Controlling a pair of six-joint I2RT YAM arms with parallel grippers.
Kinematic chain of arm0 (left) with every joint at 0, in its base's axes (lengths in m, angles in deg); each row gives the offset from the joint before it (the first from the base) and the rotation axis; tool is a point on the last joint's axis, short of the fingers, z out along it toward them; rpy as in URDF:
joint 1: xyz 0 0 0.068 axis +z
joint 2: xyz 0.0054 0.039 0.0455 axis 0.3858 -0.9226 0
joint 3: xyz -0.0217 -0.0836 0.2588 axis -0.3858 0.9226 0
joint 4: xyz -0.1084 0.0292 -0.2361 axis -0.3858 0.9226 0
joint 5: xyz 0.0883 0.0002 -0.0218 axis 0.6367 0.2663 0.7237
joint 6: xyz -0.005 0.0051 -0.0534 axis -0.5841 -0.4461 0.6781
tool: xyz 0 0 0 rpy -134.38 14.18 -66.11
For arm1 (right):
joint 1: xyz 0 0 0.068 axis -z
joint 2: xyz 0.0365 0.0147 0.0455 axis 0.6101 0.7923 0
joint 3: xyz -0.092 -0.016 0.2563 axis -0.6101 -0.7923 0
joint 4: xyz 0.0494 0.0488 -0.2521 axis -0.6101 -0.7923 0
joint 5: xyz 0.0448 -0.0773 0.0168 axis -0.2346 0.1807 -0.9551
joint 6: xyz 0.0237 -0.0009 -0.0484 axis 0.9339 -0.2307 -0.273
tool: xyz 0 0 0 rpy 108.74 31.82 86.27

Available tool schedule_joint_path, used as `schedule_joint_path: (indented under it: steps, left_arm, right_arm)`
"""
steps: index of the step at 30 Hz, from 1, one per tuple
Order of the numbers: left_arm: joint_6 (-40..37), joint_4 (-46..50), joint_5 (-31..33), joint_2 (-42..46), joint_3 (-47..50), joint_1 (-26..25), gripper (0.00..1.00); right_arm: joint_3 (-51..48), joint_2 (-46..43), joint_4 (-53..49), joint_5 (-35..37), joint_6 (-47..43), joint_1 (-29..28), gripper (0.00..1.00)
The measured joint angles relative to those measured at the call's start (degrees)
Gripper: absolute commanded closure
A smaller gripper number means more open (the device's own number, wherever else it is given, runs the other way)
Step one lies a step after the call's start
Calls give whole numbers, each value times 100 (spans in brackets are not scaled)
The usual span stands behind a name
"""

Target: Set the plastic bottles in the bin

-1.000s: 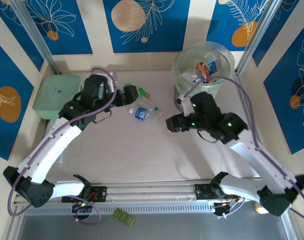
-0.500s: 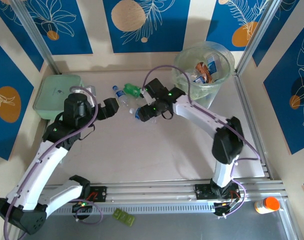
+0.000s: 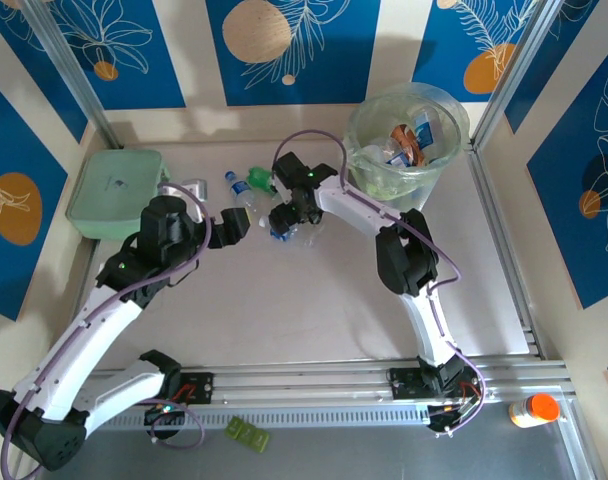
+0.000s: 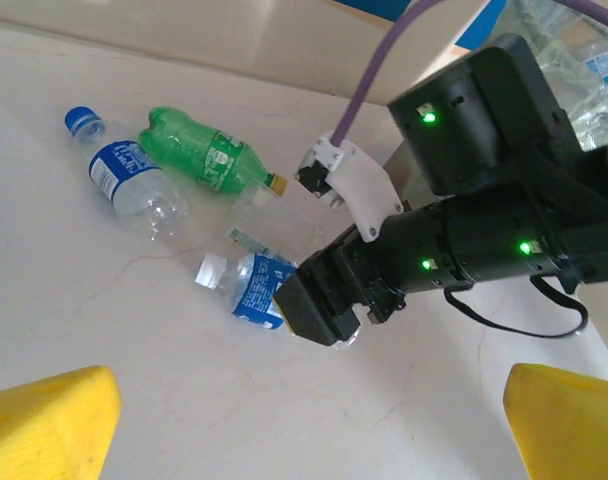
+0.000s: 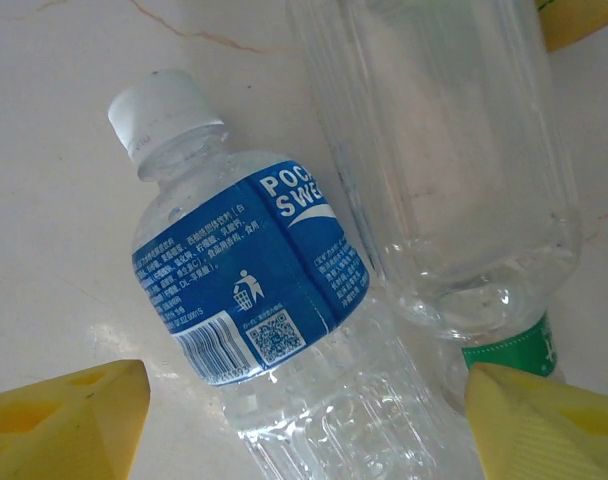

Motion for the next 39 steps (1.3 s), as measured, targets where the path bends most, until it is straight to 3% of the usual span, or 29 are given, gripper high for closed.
schedule_joint_path:
  steps: [21, 28, 39]
  left_arm:
    - [-149, 0, 44, 4, 0, -28, 2]
    - [-151, 0, 63, 2, 0, -26, 2]
    - [-192, 0, 101, 2, 0, -26, 2]
  right_arm:
    - [284, 660, -302, 164, -254, -466, 22]
    - [570, 1058, -361, 192, -192, -466, 39]
    - [299, 780, -332, 146, -94, -627, 50]
